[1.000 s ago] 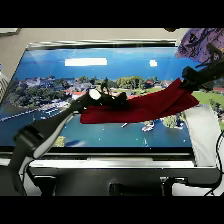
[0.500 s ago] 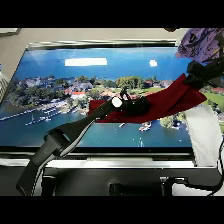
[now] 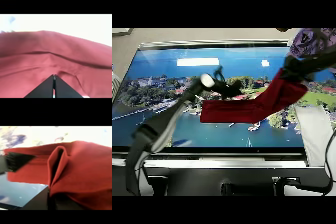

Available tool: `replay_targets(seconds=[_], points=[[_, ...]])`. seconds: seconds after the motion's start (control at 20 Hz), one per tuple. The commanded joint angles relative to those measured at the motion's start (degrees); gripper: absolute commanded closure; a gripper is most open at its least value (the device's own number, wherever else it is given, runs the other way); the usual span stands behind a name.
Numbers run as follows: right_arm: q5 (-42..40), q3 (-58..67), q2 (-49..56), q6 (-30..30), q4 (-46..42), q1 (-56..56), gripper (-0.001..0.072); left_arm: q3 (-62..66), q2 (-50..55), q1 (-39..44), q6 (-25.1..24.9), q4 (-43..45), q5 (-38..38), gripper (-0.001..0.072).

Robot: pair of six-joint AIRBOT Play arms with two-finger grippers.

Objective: Fold the clothes and pants, and hang the long-sleeved shirts on hangers.

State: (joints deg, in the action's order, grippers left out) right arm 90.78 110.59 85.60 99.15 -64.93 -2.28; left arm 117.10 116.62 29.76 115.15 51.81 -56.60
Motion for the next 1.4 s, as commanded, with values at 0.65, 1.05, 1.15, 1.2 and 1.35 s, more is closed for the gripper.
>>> replay_targets(seconds=[0.65, 1.05, 1.15, 1.2, 1.35], points=[[-23.8, 0.0, 18.0, 13.8, -0.6, 35.2, 0.0689, 0.0, -29.0, -34.2, -5.9, 27.5, -26.6, 0.0693], [-27.3, 1.4, 18.6, 6.0, 7.9, 34.9, 0.0328, -2.2, -28.8, -34.3, -5.9, 27.5, -26.6, 0.0693], [-25.4, 4.2, 15.4, 4.7, 6.6, 33.8, 0.0224, -2.2, -28.7, -34.3, -5.9, 27.5, -26.6, 0.0693], [-23.7, 5.2, 13.5, 4.7, 6.0, 32.5, 0.0224, -2.2, -28.7, -34.3, -5.9, 27.5, -26.6, 0.0693], [-17.6, 5.5, 6.0, 2.6, 4.0, 23.8, 0.0094, -2.2, -28.7, -34.3, -5.9, 27.5, -26.6, 0.0693]])
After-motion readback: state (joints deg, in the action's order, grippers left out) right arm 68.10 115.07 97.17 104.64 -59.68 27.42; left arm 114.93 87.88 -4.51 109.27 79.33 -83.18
